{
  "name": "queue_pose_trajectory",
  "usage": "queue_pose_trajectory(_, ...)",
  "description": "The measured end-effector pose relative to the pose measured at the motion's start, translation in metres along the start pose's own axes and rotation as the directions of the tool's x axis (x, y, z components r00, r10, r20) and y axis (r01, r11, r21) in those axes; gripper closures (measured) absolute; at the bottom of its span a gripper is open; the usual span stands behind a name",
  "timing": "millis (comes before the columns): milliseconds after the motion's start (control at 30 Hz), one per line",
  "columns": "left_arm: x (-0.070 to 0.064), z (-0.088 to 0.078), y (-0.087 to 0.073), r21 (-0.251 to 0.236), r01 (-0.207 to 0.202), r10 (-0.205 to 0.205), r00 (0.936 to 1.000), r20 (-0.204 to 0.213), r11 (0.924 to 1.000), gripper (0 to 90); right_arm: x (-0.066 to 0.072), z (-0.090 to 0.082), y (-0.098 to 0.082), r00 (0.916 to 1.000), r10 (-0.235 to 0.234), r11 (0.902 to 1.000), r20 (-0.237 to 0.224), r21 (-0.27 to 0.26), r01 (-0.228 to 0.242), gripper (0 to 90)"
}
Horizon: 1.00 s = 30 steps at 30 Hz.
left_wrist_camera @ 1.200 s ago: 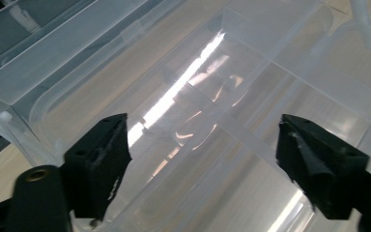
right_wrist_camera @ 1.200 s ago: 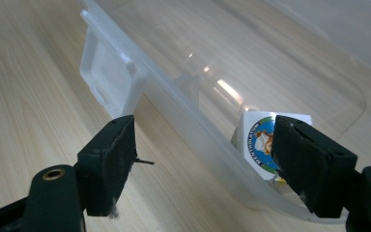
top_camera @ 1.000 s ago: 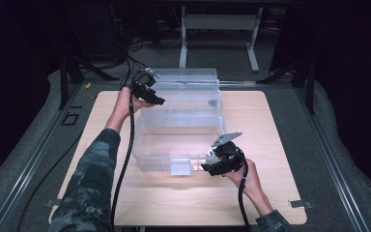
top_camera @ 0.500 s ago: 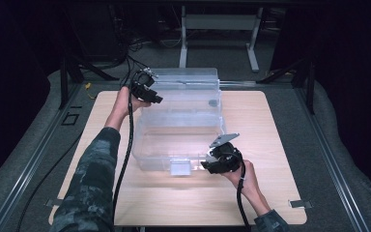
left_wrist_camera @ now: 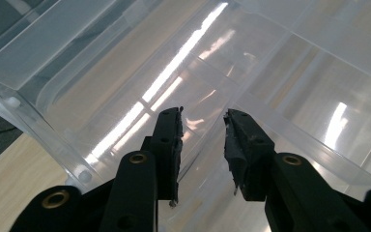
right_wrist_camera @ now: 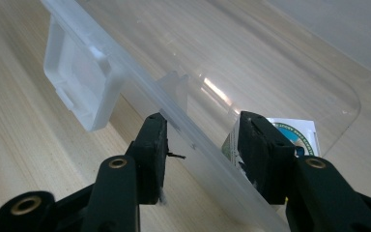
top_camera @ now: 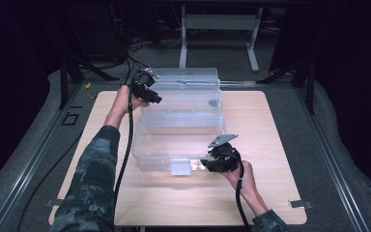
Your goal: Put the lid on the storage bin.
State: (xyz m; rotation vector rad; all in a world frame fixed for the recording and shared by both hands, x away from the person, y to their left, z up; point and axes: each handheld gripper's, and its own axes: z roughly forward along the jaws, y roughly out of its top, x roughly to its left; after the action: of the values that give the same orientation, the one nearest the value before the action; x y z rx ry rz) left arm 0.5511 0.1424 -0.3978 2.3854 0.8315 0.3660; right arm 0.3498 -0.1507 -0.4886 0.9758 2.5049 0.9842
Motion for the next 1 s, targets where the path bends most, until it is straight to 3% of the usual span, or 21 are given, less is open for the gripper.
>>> queue_pose_trajectory(200,-0.001,-0.002,0.003,0.040,-0.033,0.032,0.9993,0.020,0.9987,71.5,-0.001,-0.002,0.000,0.9999,0.011,0.9997,0.000,0.021,-0.011,53.8)
queue_pose_trajectory(400,-0.003,-0.005,0.008,0.069,-0.059,0.057,0.9978,0.032,0.9959,74.3,0.000,0.000,0.000,0.9996,0.027,0.9996,0.013,0.000,-0.027,53.3)
queue_pose_trajectory(667,-0.010,-0.010,0.015,0.074,-0.082,0.079,0.9956,0.050,0.9938,77.6,0.002,0.000,0.000,0.9988,0.043,0.9991,0.024,-0.003,-0.043,51.7)
queue_pose_trajectory(1000,-0.011,-0.018,0.015,0.113,-0.085,0.078,0.9946,0.068,0.9899,79.3,0.002,0.001,0.001,0.9979,0.055,0.9985,0.033,0.000,-0.055,47.9)
